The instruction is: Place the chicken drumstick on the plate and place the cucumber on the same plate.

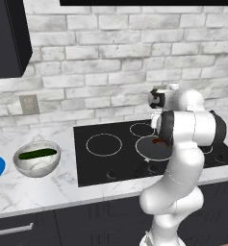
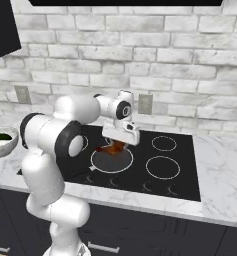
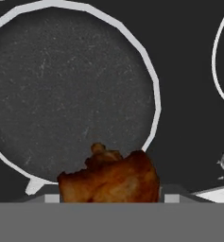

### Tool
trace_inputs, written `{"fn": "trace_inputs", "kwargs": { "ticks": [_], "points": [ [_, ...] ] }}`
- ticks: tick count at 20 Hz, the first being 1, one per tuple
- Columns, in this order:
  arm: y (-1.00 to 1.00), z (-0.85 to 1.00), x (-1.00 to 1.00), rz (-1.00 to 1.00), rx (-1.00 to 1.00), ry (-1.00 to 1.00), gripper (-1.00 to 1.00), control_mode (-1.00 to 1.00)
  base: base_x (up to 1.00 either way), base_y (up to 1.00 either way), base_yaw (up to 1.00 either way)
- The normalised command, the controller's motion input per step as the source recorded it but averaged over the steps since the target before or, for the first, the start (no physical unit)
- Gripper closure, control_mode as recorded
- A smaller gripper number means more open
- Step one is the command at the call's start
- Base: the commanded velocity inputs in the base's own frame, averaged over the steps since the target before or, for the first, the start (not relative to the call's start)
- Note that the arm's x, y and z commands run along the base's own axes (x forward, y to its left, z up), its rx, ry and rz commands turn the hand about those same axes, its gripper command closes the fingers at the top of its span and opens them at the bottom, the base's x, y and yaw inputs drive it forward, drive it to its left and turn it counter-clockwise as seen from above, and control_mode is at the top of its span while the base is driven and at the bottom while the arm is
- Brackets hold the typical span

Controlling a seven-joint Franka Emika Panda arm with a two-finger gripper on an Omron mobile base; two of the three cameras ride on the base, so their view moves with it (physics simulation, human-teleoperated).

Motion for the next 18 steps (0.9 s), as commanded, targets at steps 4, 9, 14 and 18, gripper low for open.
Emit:
{"fn": "trace_inputs", "kwargs": {
  "ticks": [4,9,14,18],
  "points": [
    [0.16,0.77,-0.56,0.00,-0.01,-0.06,1.00,-1.00,0.00,0.00,0.00],
    [0.11,0.64,-0.61,0.00,0.00,-0.06,1.00,-1.00,0.00,0.00,0.00],
    [0.17,0.51,-0.45,0.00,0.00,-0.02,1.00,-1.00,0.00,0.00,0.00],
    [0.28,0.35,-0.25,0.03,0.00,0.00,1.00,-1.00,0.00,0.00,0.00]
  ]
}}
